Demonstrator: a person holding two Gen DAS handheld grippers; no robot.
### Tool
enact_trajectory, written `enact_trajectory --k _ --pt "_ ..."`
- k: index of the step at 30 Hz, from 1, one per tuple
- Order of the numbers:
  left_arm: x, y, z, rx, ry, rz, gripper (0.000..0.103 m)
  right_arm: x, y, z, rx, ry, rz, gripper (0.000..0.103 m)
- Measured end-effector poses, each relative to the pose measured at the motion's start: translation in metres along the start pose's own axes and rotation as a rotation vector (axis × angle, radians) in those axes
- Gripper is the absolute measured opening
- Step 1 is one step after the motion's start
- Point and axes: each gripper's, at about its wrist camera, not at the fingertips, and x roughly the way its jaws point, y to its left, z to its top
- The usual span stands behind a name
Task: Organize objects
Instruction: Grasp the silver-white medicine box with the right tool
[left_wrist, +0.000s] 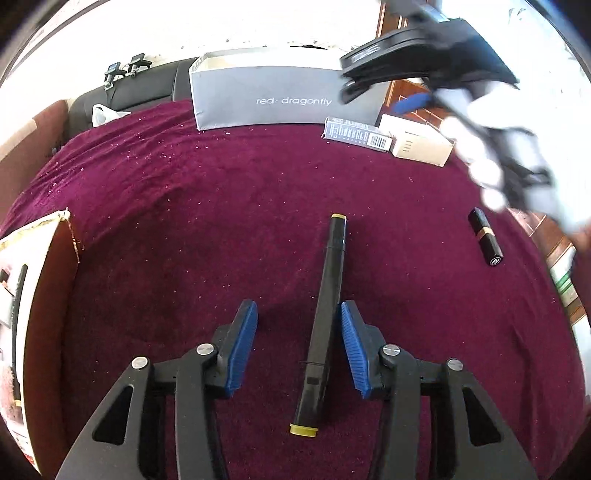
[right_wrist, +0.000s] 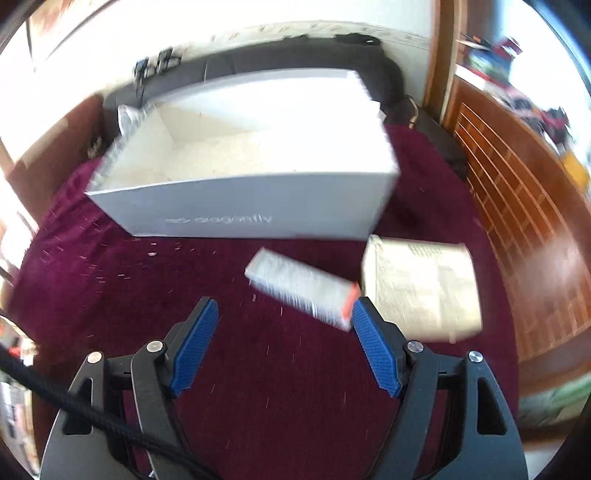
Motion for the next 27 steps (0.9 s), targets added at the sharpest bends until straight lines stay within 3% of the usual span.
enact_trajectory --k 6,9,14,17,19,21,23,27 --pt "-0.001 0.003 0.001 -0.016 -0.002 -0.039 0.046 0.053 0.015 0.015 -0.134 0.125 -0.073 0.076" --pt "-0.002 0.008 0.001 -0.034 -0.005 -0.062 0.046 0.056 0.020 0.008 -0.185 0.115 -0.139 0.074" --pt "-0.001 0.016 0.003 -0.076 -0.004 -0.100 0.045 0.033 0.009 -0.008 -0.134 0.143 -0.181 0.028" --pt "0.000 0.024 0.004 -0.118 0.000 -0.108 0.045 0.020 -0.002 -0.019 -0.118 0.176 -0.179 0.025" --pt "0.000 0.028 0.004 -0.159 -0.005 -0.130 0.045 0.010 -0.008 -0.020 -0.114 0.154 -0.167 0.026" --pt "0.000 0.031 0.004 -0.186 -0.013 -0.145 0.045 -0.005 -0.015 -0.016 -0.079 0.083 -0.102 0.035" --pt "0.000 0.032 0.003 -0.188 -0.016 -0.147 0.045 -0.010 -0.020 -0.010 -0.051 0.050 -0.082 0.067" --pt "0.000 0.029 0.003 -0.169 -0.020 -0.138 0.046 0.010 -0.028 0.008 -0.014 0.066 -0.056 0.069"
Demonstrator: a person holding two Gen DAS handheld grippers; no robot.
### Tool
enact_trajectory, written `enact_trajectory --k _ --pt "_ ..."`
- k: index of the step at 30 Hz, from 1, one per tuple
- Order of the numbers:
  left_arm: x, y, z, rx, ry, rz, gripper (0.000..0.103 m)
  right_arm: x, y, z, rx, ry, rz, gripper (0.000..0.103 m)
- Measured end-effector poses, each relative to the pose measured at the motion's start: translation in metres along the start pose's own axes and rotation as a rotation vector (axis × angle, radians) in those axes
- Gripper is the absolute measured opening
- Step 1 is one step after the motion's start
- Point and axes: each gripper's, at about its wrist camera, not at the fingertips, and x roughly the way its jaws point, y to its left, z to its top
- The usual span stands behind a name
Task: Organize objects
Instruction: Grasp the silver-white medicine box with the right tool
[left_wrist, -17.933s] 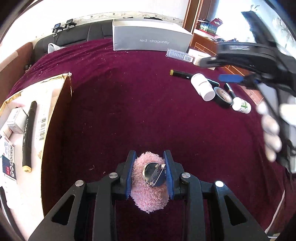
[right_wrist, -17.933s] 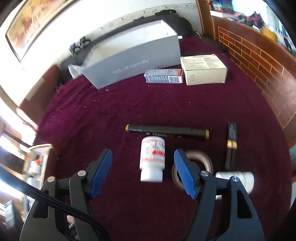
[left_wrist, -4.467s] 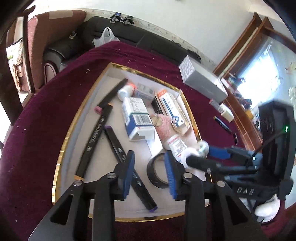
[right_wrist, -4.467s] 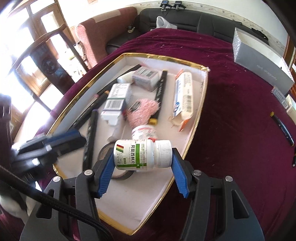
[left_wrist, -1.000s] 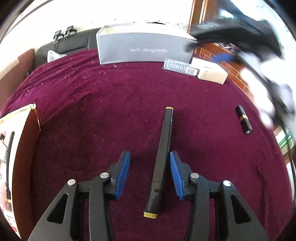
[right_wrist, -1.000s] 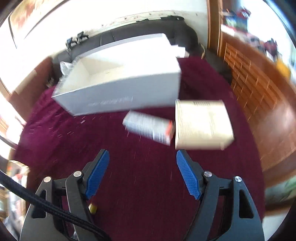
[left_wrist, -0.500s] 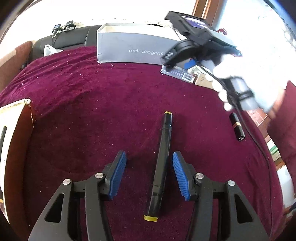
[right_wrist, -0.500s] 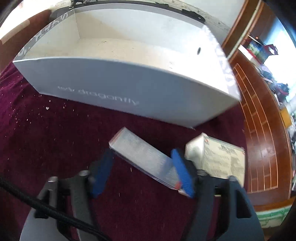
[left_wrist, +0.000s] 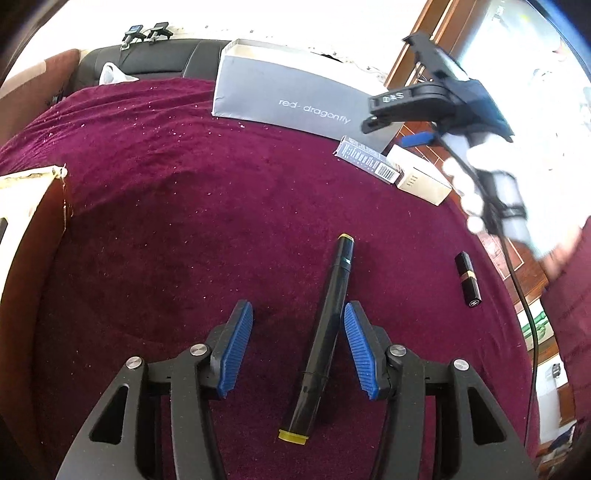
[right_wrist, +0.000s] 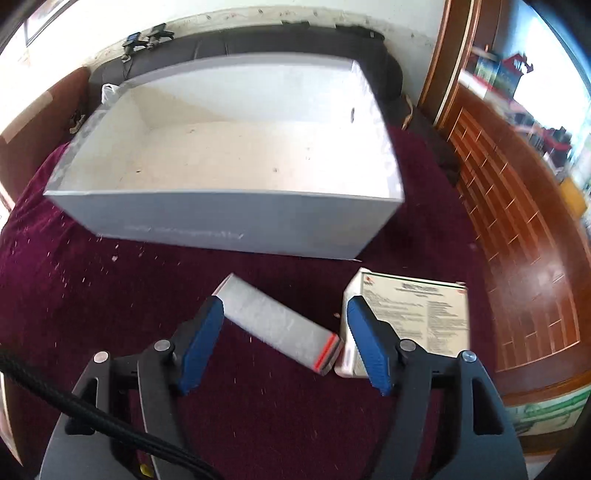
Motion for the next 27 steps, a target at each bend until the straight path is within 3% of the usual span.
enact_trajectory --k 5,7,8,10,11,12,13,15,21,27 --pt "0.000 0.003 0.000 -0.005 0.003 -0.017 0.047 0.030 -0.004 0.008 0.018 0.077 0.083 0.069" --pt "0.001 0.007 0.001 -0.017 0.005 -0.031 0.047 0.032 0.000 0.003 0.034 0.151 0.218 0.069" --pt "0.000 0.008 0.001 -0.027 0.006 -0.040 0.047 0.031 0.006 -0.002 0.013 0.173 0.235 0.069" --pt "0.000 0.011 0.001 -0.040 0.004 -0.060 0.047 0.030 0.024 -0.014 -0.100 0.187 0.146 0.068" --pt "0.000 0.012 0.001 -0.043 0.005 -0.064 0.047 0.033 0.033 -0.021 -0.152 0.196 0.068 0.058" --pt "0.000 0.013 0.001 -0.046 0.005 -0.068 0.047 0.032 0.039 -0.027 -0.175 0.181 0.012 0.055" --pt "0.000 0.015 0.002 -0.056 0.005 -0.074 0.047 0.027 0.041 -0.029 -0.161 0.159 0.006 0.023" --pt "0.001 0.017 0.003 -0.064 0.007 -0.083 0.047 0.019 0.039 -0.035 -0.101 0.168 0.027 0.024" --pt "0.008 -0.006 0.006 0.030 0.055 0.043 0.048 -0.024 0.026 -0.080 -0.073 0.171 0.062 0.024" --pt "0.027 -0.043 -0.002 0.219 0.047 0.187 0.059 -0.081 -0.017 -0.138 0.051 0.150 0.163 0.024"
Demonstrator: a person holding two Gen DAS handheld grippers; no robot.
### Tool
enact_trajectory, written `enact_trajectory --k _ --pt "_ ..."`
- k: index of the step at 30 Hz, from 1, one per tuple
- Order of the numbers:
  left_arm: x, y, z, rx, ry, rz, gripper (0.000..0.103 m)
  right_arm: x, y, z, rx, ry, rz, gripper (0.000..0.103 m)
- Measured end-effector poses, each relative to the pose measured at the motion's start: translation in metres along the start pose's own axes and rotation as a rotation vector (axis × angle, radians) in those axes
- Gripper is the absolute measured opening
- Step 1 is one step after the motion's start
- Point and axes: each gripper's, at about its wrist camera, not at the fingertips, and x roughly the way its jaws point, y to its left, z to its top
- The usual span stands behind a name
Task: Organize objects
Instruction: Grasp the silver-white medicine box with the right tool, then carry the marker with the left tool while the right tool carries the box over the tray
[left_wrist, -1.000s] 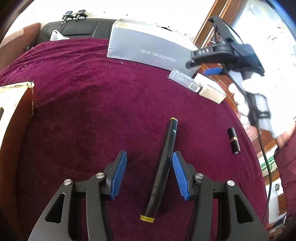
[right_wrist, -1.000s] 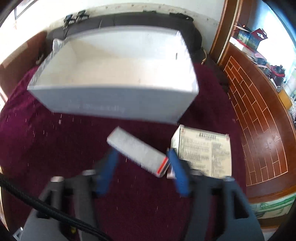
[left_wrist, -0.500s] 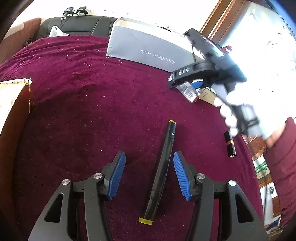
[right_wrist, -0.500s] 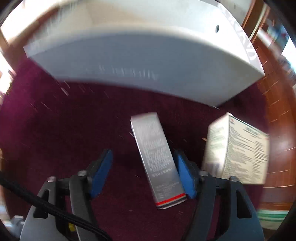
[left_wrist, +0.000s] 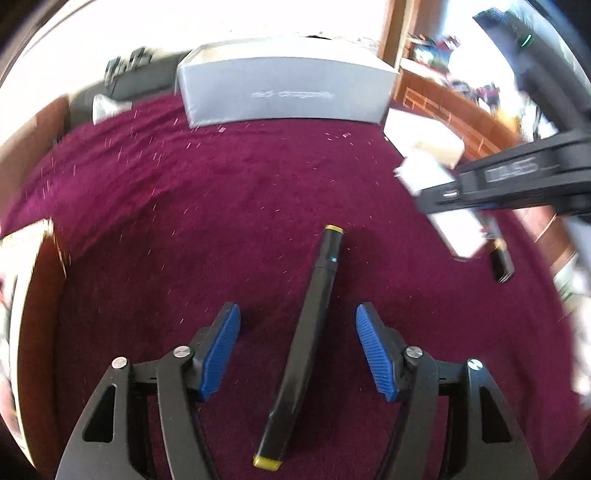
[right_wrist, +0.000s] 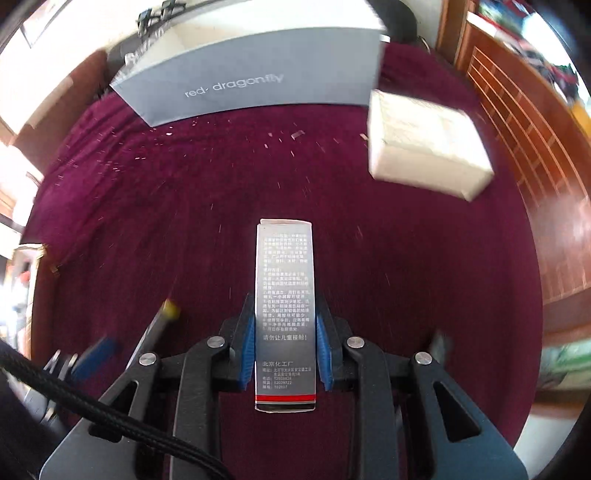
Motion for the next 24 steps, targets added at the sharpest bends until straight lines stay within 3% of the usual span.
enact_trajectory --k 1,2,5,8,10,17,24 --pt "0.000 -0.004 0.000 0.018 -0.008 0.013 0.056 -0.006 -0.009 -0.006 0.013 -0.012 0.012 0.024" --pt "-0.001 -0.004 0.000 0.020 -0.001 -0.007 0.047 -0.014 -0.018 -0.014 0.027 -0.027 0.025 0.024" --pt "-0.008 0.000 0.000 0.031 0.003 0.013 0.011 -0.039 -0.023 -0.038 0.064 -0.070 0.075 0.024" --pt "-0.014 0.011 -0.002 -0.032 0.042 -0.064 0.011 -0.034 -0.009 -0.047 0.077 -0.098 0.098 0.024" --pt "-0.022 0.014 -0.008 -0.042 0.035 -0.072 0.011 -0.029 -0.002 -0.056 0.094 -0.105 0.121 0.024" --pt "-0.067 0.041 -0.031 -0.160 -0.008 -0.217 0.011 -0.024 0.028 -0.076 0.105 -0.118 0.189 0.024" --pt "-0.116 0.074 -0.047 -0.235 -0.076 -0.248 0.011 -0.035 0.080 -0.099 0.065 -0.136 0.268 0.024"
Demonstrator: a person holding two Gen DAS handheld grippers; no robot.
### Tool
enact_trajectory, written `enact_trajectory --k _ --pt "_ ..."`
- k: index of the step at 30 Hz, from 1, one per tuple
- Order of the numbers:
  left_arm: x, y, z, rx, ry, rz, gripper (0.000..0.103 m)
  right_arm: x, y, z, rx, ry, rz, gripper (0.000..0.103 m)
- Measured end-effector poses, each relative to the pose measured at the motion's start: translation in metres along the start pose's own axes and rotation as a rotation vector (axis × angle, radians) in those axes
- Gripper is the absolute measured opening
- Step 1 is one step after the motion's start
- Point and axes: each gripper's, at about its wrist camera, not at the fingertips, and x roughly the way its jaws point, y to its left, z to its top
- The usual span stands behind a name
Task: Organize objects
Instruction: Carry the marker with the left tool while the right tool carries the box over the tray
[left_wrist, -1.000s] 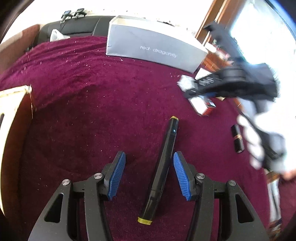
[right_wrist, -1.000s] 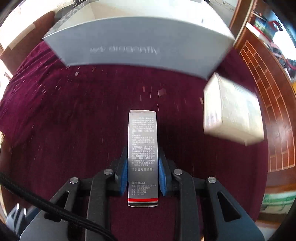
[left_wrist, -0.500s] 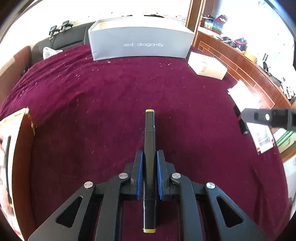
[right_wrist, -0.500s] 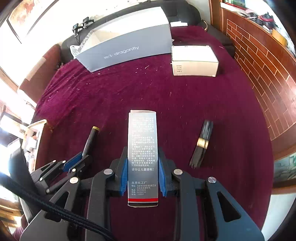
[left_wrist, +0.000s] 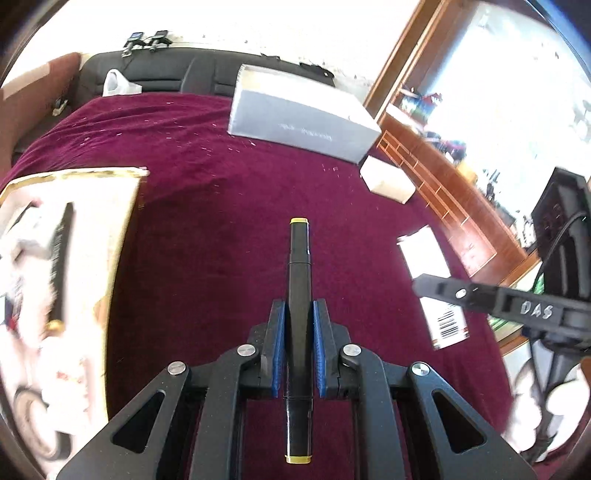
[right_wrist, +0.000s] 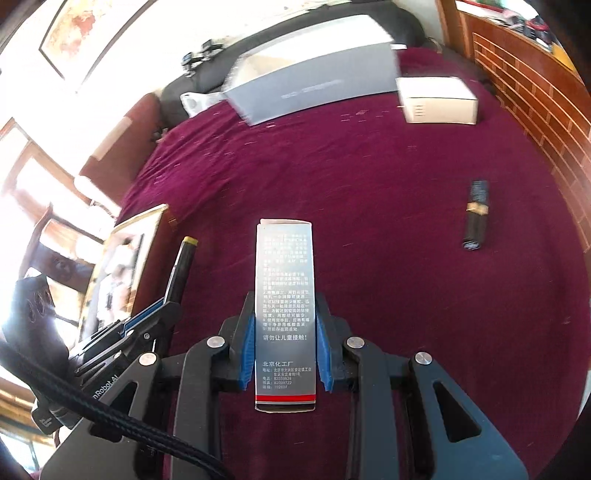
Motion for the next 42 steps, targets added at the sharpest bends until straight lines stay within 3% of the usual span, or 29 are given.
enact_trajectory --k 7,13,18,27,42 --pt "-0.059 0.044 -0.009 -0.050 -0.077 0.011 0.011 0.019 0.072 -0.012 -0.082 0.025 0.084 0.025" --pt "-0.105 0.104 -0.016 -0.119 -0.146 0.111 0.011 0.047 0.133 -0.021 -0.154 0.063 0.142 0.025" --pt "-0.126 0.161 -0.025 -0.191 -0.156 0.202 0.011 0.075 0.172 -0.026 -0.197 0.096 0.162 0.025" --pt "-0.121 0.225 -0.029 -0.268 -0.142 0.280 0.011 0.109 0.216 -0.028 -0.247 0.125 0.131 0.025" --pt "-0.086 0.233 -0.017 -0.234 -0.042 0.330 0.011 0.165 0.252 -0.010 -0.341 0.123 -0.054 0.025"
